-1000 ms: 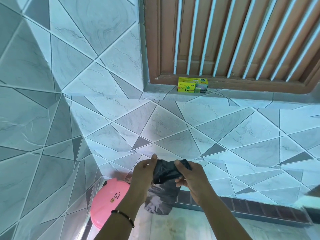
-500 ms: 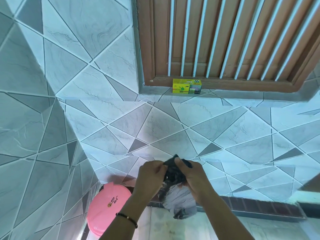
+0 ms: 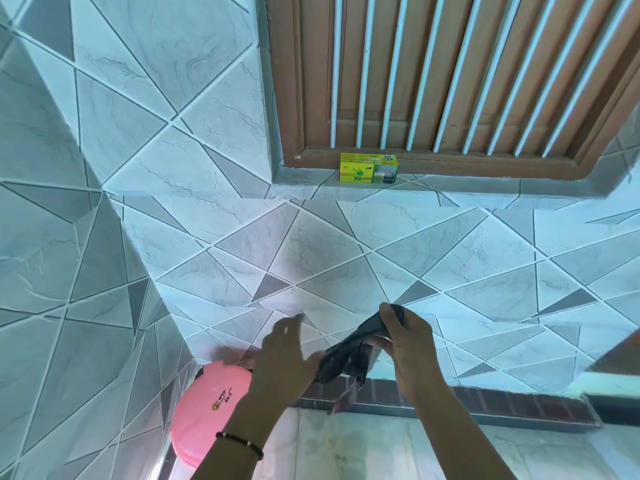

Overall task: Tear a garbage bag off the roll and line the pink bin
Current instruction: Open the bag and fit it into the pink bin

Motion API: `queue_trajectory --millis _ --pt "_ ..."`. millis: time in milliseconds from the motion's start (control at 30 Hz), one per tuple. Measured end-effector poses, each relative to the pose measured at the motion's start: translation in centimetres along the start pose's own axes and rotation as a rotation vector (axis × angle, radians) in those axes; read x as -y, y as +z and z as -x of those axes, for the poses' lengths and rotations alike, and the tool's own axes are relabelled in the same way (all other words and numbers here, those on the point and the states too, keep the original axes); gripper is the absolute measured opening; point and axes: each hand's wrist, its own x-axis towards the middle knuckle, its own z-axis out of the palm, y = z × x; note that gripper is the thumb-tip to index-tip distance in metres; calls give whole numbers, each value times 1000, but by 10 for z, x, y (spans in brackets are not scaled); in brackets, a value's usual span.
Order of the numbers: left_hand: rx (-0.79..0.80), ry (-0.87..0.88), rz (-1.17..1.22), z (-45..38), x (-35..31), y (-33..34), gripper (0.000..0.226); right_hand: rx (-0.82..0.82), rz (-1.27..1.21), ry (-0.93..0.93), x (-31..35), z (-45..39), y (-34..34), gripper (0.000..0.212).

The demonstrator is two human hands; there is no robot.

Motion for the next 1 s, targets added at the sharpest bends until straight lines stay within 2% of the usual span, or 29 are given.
queue_trajectory --millis 33,100,167,233,333,400,500,567,667,800,900,1000 --pt "23 93 118 1 -7 -2 63 1 24 -4 -2 0 1 24" --pt "140 162 315 4 -20 -5 47 2 66 -15 -6 0 2 27" --pt "131 228 242 6 -28 -2 27 13 64 -21 -9 -1 1 29" --pt "18 256 127 5 -29 1 18 28 38 -5 -9 0 1 25" --pt "-68 141 248 2 -26 3 33 108 42 26 -7 3 -2 23" --pt "-90 78 357 -1 -25 4 33 164 158 57 -6 6 -4 22" --pt "-97 43 377 -2 -28 5 38 271 369 118 -6 11 -3 19" --pt "-93 57 384 0 -31 6 42 291 390 140 -8 13 -1 15" --pt "-42 93 369 2 -30 9 43 255 379 145 -10 11 -1 11" --pt "-7 93 441 2 -27 11 29 178 391 130 -10 8 -3 14" --pt "-48 20 495 -1 -25 12 28 86 374 125 -13 7 -2 15" --pt "-155 -76 610 -5 -18 6 26 -18 269 131 -9 5 -6 16"
